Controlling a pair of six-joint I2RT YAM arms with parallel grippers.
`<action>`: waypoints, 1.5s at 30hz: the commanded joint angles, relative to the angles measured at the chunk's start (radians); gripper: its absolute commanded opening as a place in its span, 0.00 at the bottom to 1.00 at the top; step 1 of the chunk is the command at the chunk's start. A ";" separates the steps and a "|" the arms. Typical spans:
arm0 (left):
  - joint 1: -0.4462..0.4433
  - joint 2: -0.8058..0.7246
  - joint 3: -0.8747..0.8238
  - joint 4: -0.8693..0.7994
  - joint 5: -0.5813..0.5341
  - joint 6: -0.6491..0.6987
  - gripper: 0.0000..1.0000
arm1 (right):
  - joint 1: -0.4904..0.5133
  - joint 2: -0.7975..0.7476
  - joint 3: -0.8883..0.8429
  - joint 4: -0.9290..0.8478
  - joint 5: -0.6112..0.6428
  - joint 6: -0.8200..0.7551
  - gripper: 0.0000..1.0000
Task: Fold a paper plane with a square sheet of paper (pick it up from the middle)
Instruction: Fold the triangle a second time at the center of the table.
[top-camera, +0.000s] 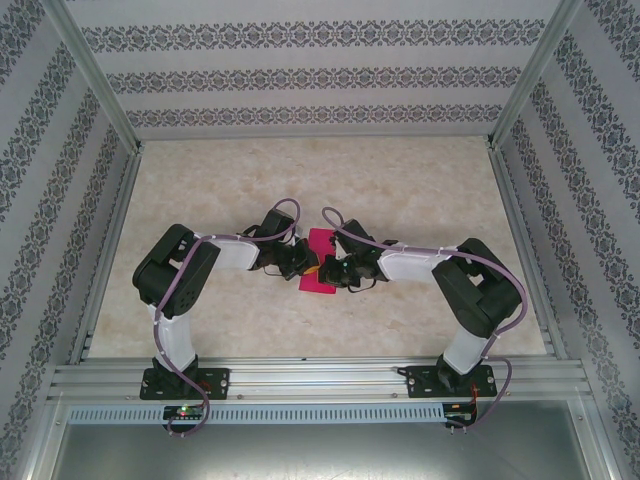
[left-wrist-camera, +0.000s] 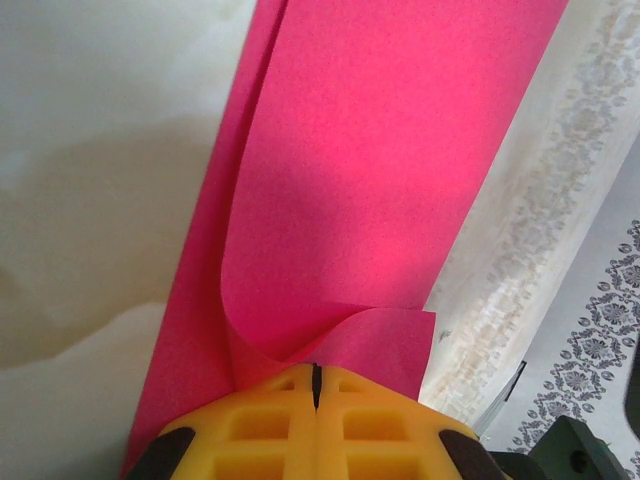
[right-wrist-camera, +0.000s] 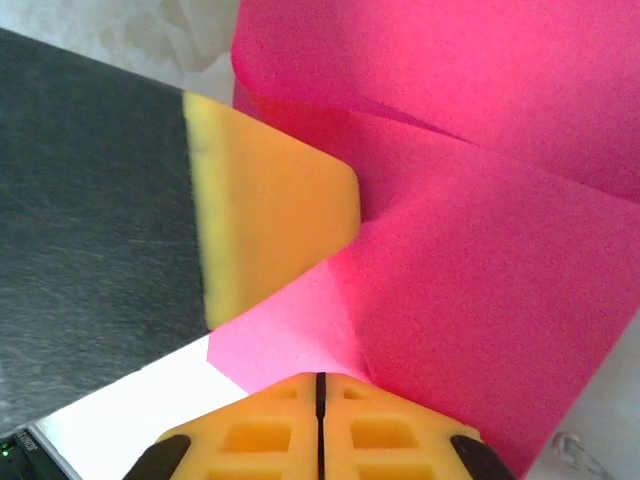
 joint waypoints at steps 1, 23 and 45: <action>0.008 0.022 -0.002 -0.080 -0.032 0.030 0.03 | -0.018 0.004 -0.013 -0.015 -0.012 0.016 0.09; 0.007 0.028 -0.001 -0.083 -0.031 0.030 0.03 | -0.025 0.018 -0.059 -0.070 0.023 0.001 0.12; 0.008 0.023 -0.003 -0.083 -0.031 0.031 0.03 | 0.045 -0.014 0.056 -0.197 0.081 -0.037 0.12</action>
